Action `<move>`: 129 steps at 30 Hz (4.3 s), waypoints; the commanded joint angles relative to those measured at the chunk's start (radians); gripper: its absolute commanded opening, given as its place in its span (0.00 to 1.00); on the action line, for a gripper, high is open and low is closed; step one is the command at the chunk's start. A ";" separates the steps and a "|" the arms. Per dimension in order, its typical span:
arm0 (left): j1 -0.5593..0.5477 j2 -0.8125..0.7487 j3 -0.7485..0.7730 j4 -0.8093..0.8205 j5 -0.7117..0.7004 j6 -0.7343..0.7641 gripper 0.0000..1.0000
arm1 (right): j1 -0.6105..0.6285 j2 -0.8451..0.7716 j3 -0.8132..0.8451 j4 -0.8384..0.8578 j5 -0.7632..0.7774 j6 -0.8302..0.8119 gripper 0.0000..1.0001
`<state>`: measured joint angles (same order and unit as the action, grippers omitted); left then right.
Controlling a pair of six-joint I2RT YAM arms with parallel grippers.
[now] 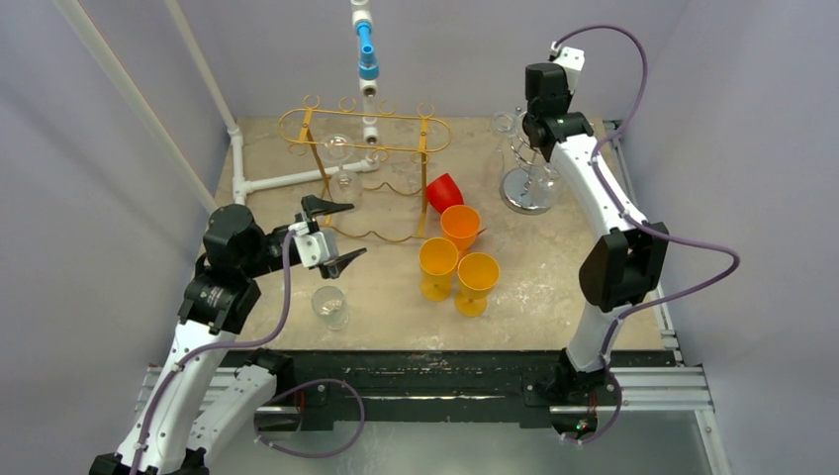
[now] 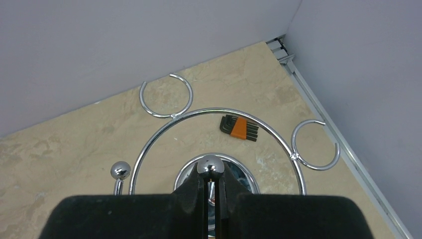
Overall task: Place the wine glass upside down on the wine glass rack
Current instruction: Adjust the wine rack at the center of the board.
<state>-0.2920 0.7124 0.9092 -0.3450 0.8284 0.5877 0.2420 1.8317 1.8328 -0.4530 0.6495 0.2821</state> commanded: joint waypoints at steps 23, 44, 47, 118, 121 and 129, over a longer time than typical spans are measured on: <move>0.004 -0.009 0.035 -0.008 -0.002 0.007 0.77 | -0.174 -0.172 -0.033 0.007 -0.803 -0.216 0.80; 0.004 0.009 0.061 -0.024 -0.008 -0.007 0.77 | -0.194 -0.103 -0.177 0.210 -0.868 -0.396 0.48; 0.004 0.011 0.062 -0.024 -0.008 -0.007 0.77 | -0.194 -0.089 -0.180 0.218 -0.875 -0.402 0.40; 0.004 -0.002 0.066 -0.015 -0.001 -0.048 0.77 | -0.215 -0.172 -0.222 0.198 -0.967 -0.396 0.64; 0.004 -0.005 0.066 -0.022 -0.004 -0.042 0.77 | -0.217 -0.123 -0.184 0.178 -0.947 -0.396 0.59; 0.004 -0.004 0.060 -0.034 -0.009 -0.026 0.77 | -0.218 -0.074 -0.169 0.196 -0.962 -0.385 0.39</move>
<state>-0.2920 0.7094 0.9409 -0.3840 0.8234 0.5610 0.0250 1.7706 1.6230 -0.2920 -0.2790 -0.0917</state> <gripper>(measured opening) 0.768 0.447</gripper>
